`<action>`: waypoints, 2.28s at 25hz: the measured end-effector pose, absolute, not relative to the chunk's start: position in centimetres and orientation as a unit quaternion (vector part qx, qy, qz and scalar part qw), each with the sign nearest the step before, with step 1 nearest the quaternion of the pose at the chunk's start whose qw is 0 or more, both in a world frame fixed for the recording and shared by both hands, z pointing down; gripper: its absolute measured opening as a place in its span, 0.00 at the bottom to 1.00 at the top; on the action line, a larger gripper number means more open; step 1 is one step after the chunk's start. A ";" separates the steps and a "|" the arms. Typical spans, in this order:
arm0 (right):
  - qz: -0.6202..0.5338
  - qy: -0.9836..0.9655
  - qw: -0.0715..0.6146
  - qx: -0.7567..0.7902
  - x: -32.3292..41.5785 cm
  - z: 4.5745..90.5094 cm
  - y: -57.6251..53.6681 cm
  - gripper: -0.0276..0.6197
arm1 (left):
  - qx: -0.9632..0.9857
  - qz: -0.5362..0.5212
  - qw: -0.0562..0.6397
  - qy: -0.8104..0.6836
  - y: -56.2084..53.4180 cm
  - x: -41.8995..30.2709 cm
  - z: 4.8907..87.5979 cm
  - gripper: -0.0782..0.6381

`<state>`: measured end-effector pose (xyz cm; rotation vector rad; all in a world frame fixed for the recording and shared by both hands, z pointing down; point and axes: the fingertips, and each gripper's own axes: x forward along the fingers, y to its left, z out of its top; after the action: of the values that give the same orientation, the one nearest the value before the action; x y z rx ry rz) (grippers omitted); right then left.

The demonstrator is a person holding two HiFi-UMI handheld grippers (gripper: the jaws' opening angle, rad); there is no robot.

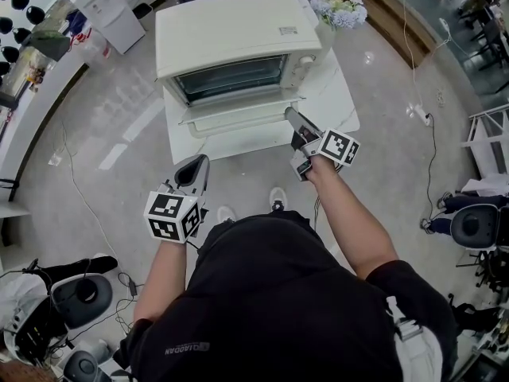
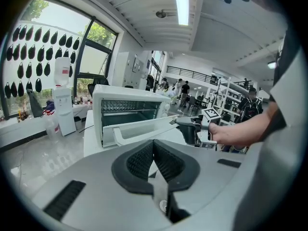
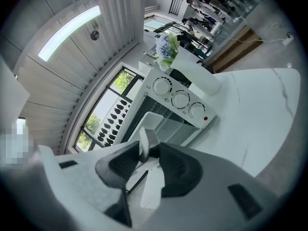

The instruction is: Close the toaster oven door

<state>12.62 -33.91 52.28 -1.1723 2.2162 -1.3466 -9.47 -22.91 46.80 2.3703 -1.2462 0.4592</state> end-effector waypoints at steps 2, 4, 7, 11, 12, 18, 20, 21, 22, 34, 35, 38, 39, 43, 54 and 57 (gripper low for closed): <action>-0.465 0.772 0.147 -0.408 12.6 51.9 -34.4 0.25 | 0.853 0.164 0.211 -0.448 -23.0 -9.4 46.7 0.11; -0.465 0.772 0.149 -0.407 12.6 51.5 -34.8 0.25 | 0.854 0.163 0.210 -0.448 -23.1 -9.3 46.6 0.11; -0.470 0.769 0.155 -0.404 12.5 51.0 -35.4 0.25 | 0.854 0.163 0.209 -0.447 -23.2 -9.3 46.7 0.11; -0.471 0.769 0.158 -0.402 12.6 50.6 -36.1 0.25 | 0.853 0.161 0.210 -0.450 -23.4 -9.3 46.7 0.11; -0.471 0.769 0.158 -0.402 12.6 50.5 -36.2 0.25 | 0.853 0.160 0.210 -0.450 -23.3 -9.4 46.7 0.11; -0.468 0.768 0.163 -0.405 12.4 49.7 -37.2 0.25 | 0.852 0.158 0.210 -0.452 -23.4 -9.7 46.7 0.11; -0.466 0.769 0.163 -0.406 12.4 49.5 -37.6 0.25 | 0.852 0.158 0.210 -0.453 -23.4 -9.7 46.7 0.11; -0.465 0.769 0.163 -0.407 12.4 49.4 -37.7 0.25 | 0.852 0.158 0.211 -0.453 -23.4 -9.7 46.7 0.11; -0.465 0.770 0.163 -0.407 12.4 49.3 -37.8 0.25 | 0.851 0.157 0.211 -0.454 -23.3 -9.7 46.7 0.11; -0.459 0.771 0.172 -0.406 12.2 48.2 -40.2 0.26 | 0.848 0.153 0.214 -0.459 -23.8 -10.1 46.9 0.11; -0.459 0.771 0.173 -0.406 12.2 48.2 -40.3 0.26 | 0.848 0.153 0.214 -0.459 -23.8 -10.1 46.9 0.11; -0.458 0.772 0.176 -0.404 12.2 47.9 -40.6 0.26 | 0.848 0.152 0.214 -0.460 -23.9 -10.1 46.9 0.11; -0.457 0.772 0.177 -0.404 12.1 47.8 -40.8 0.27 | 0.848 0.151 0.214 -0.460 -23.9 -10.1 46.8 0.11; -0.455 0.773 0.180 -0.404 12.0 47.5 -41.4 0.27 | 0.848 0.151 0.214 -0.461 -24.1 -10.2 46.7 0.11; -0.452 0.773 0.183 -0.406 11.9 47.0 -43.0 0.28 | 0.845 0.149 0.217 -0.465 -24.8 -10.5 46.6 0.11; -0.450 0.773 0.187 -0.406 11.8 46.9 -43.4 0.28 | 0.845 0.149 0.218 -0.466 -24.9 -10.7 46.8 0.11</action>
<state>11.75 -43.43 46.95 -1.1425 2.1764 -1.2670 -10.67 -24.91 46.76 2.3387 -1.2894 0.4139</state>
